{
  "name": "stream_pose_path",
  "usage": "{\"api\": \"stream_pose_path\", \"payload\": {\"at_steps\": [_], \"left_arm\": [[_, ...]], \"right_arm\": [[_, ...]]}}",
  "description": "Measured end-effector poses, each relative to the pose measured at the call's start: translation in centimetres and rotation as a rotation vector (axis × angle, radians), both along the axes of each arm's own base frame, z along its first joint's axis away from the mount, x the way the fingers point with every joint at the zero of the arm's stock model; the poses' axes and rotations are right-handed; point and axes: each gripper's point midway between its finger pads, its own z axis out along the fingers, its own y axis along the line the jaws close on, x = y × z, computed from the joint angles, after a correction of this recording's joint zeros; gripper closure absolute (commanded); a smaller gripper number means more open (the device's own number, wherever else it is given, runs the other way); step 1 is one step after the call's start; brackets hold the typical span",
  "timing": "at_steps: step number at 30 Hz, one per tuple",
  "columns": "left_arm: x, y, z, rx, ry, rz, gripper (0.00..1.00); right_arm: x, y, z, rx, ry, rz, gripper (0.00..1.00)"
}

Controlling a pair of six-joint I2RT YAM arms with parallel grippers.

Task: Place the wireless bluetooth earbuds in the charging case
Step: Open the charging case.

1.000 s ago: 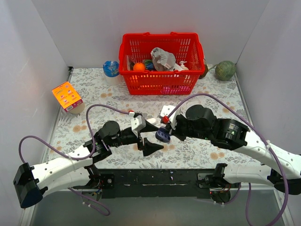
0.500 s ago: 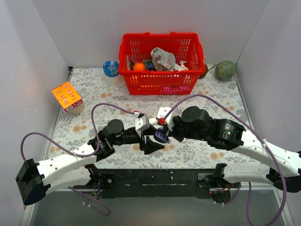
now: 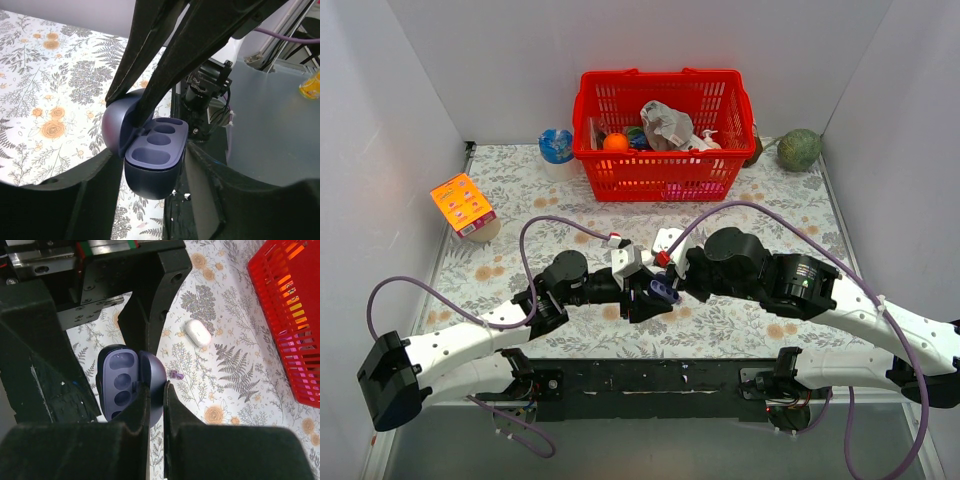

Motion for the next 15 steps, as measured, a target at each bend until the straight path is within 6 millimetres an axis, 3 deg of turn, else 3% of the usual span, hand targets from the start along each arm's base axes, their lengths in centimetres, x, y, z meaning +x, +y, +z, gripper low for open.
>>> {"api": "stream_pose_path", "payload": {"at_steps": [6,9,11,12,13,15], "left_arm": [[-0.22,-0.11,-0.46,0.012,0.013,-0.019,0.68],[-0.34,-0.12,-0.52,0.013,0.02,-0.024,0.68],[-0.35,-0.12,-0.5,0.013,0.023,-0.025,0.74],[-0.35,-0.13,-0.48,0.012,0.023,-0.025,0.81],[-0.36,-0.13,-0.47,0.011,0.022,-0.026,0.94],[-0.39,-0.13,-0.46,0.011,0.022,-0.028,1.0]], "right_arm": [[0.12,0.05,-0.28,-0.002,-0.004,-0.007,0.99],[0.13,0.12,-0.31,0.0,-0.007,-0.005,0.99],[0.15,0.13,-0.31,0.0,-0.007,-0.006,0.99],[0.14,0.13,-0.31,0.001,-0.008,-0.006,0.99],[0.14,0.11,-0.29,0.002,-0.008,-0.006,0.99],[0.12,0.1,-0.26,0.003,-0.008,-0.006,0.99]]}}
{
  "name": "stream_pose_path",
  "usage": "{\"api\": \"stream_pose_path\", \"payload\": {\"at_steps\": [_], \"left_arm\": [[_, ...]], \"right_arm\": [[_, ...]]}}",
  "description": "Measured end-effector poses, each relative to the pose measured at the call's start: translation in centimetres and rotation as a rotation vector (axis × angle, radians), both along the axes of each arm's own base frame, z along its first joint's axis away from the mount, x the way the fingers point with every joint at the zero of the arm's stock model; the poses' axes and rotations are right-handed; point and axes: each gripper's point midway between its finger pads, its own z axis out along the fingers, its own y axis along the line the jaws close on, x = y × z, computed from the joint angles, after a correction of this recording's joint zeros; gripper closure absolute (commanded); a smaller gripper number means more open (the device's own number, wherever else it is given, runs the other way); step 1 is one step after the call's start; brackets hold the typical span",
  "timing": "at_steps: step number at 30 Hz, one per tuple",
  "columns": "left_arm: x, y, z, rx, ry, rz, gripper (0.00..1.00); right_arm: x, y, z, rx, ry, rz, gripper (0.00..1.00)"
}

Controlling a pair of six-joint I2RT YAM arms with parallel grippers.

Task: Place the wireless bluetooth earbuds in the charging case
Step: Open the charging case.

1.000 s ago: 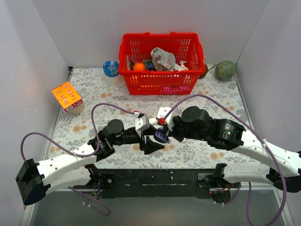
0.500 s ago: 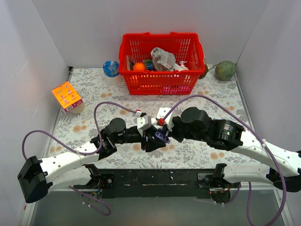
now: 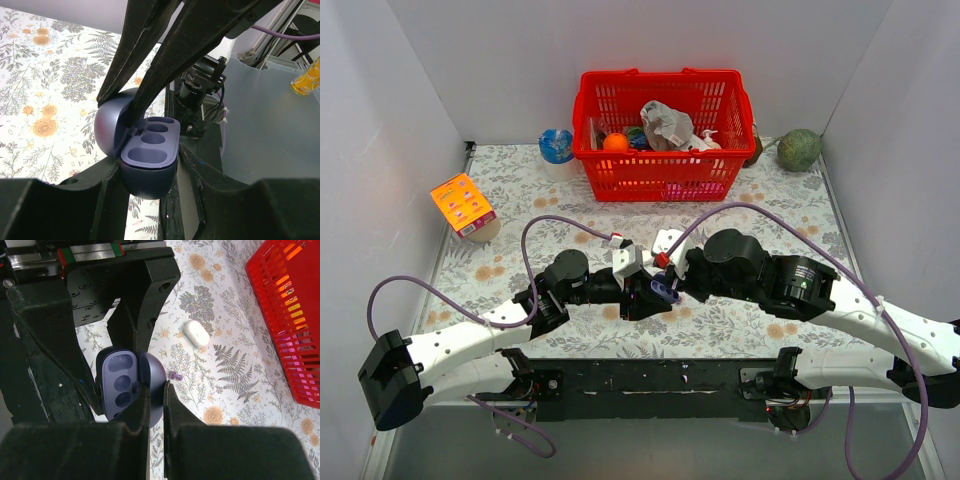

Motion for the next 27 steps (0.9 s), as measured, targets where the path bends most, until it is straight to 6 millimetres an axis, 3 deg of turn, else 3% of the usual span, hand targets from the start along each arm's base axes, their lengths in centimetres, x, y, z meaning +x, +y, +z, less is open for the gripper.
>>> {"api": "stream_pose_path", "payload": {"at_steps": [1,4,8,14,20,21,22,24,27], "left_arm": [[0.0,0.0,0.0,0.0,0.0,0.0,1.0],[0.0,-0.1,-0.2,0.004,0.006,-0.003,1.0],[0.2,-0.1,0.2,-0.012,-0.004,0.011,1.0],[0.5,1.1,0.6,-0.067,-0.026,0.075,1.0],[0.7,3.4,1.8,-0.162,-0.035,0.182,1.0],[0.6,4.8,2.0,-0.204,-0.023,0.228,1.0],[0.6,4.9,2.0,-0.206,-0.022,0.231,1.0],[0.5,6.0,2.4,-0.254,-0.011,0.271,1.0],[0.2,7.7,2.3,-0.303,0.006,0.316,1.0]], "right_arm": [[0.0,0.0,0.0,0.001,0.0,-0.001,0.95],[0.0,-0.1,-0.2,0.004,0.007,-0.013,0.64],[0.3,-0.1,0.3,0.047,0.03,-0.068,0.46],[0.6,-0.1,2.8,0.19,0.07,-0.147,0.38],[3.3,-1.9,5.0,0.346,0.105,-0.334,0.44],[4.7,-3.2,2.9,0.353,0.127,-0.433,0.47],[4.8,-3.4,2.7,0.351,0.129,-0.442,0.48],[5.6,-3.9,-0.1,0.341,0.148,-0.508,0.52],[5.3,-4.8,-7.7,0.218,0.212,-0.564,0.54]]}}
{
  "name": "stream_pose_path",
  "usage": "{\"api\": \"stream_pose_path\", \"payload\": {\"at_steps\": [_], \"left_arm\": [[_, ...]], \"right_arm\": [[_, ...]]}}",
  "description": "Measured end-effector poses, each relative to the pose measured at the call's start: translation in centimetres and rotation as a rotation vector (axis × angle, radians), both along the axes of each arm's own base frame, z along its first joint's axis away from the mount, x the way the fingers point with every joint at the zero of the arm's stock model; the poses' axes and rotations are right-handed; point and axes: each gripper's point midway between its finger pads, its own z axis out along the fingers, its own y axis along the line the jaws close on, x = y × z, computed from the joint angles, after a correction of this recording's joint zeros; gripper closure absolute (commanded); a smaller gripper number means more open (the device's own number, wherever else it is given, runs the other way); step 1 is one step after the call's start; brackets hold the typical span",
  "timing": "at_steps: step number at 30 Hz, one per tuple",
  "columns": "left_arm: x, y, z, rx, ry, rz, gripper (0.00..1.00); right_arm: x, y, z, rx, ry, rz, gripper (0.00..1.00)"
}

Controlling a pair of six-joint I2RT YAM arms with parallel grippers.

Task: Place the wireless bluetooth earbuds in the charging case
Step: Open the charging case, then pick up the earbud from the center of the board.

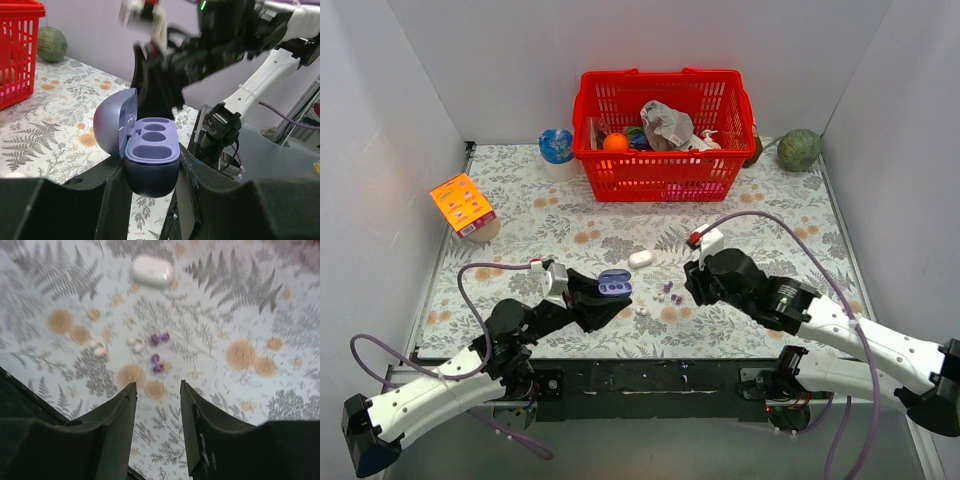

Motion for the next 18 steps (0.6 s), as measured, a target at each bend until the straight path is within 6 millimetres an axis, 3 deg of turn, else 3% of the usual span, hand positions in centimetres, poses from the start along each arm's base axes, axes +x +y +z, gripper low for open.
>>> {"api": "stream_pose_path", "payload": {"at_steps": [2,5,18], "left_arm": [[0.0,0.7,0.2,-0.021,0.008,0.022,1.0],[0.0,1.3,0.4,-0.034,0.019,0.043,1.0],[0.2,1.4,-1.9,0.045,0.081,0.057,1.0]], "right_arm": [[-0.6,-0.8,-4.8,-0.102,0.08,-0.007,0.54],[-1.0,-1.0,-8.0,-0.192,0.15,-0.001,0.54],[-0.2,0.8,-12.4,-0.312,0.206,0.105,0.53]]}}
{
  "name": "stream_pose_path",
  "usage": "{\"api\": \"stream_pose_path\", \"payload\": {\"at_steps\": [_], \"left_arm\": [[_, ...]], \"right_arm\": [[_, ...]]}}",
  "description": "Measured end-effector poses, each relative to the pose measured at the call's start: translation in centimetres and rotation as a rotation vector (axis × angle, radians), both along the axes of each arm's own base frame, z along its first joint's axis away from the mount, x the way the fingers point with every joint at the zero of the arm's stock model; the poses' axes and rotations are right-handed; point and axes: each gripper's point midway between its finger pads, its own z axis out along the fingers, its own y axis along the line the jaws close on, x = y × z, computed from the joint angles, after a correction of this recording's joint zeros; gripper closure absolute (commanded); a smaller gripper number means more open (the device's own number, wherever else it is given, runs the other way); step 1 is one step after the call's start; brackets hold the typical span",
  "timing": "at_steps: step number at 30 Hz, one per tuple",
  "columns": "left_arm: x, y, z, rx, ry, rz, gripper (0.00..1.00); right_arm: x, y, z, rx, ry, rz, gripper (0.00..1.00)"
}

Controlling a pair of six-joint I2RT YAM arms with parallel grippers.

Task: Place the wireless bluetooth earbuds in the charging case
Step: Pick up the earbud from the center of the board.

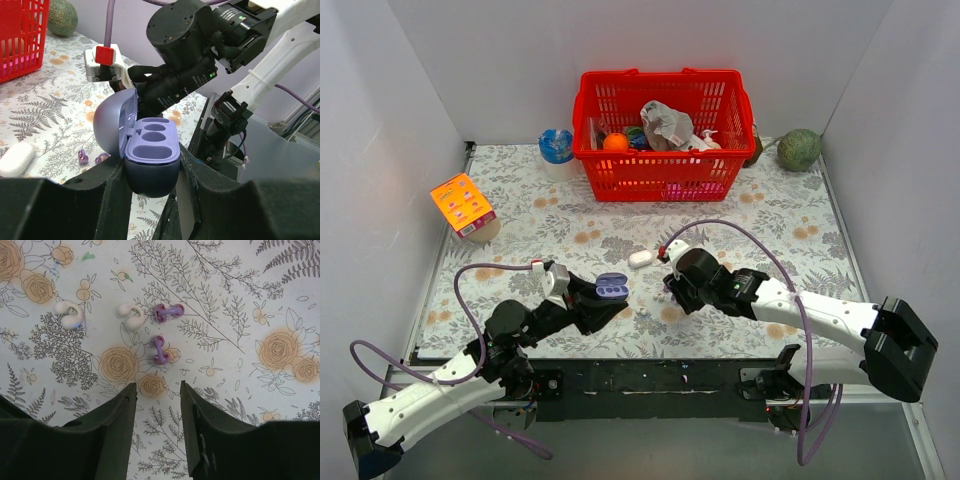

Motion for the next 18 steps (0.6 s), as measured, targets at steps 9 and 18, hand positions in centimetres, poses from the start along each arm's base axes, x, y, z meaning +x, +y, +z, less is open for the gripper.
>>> {"api": "stream_pose_path", "payload": {"at_steps": [9,18], "left_arm": [[-0.1,0.1,0.0,-0.001,0.0,0.0,1.0],[0.0,0.0,-0.1,0.0,0.01,0.002,1.0]], "right_arm": [[1.4,0.4,-0.7,-0.009,-0.011,0.031,0.55],[1.6,1.1,-2.1,-0.029,0.027,0.076,0.58]]}}
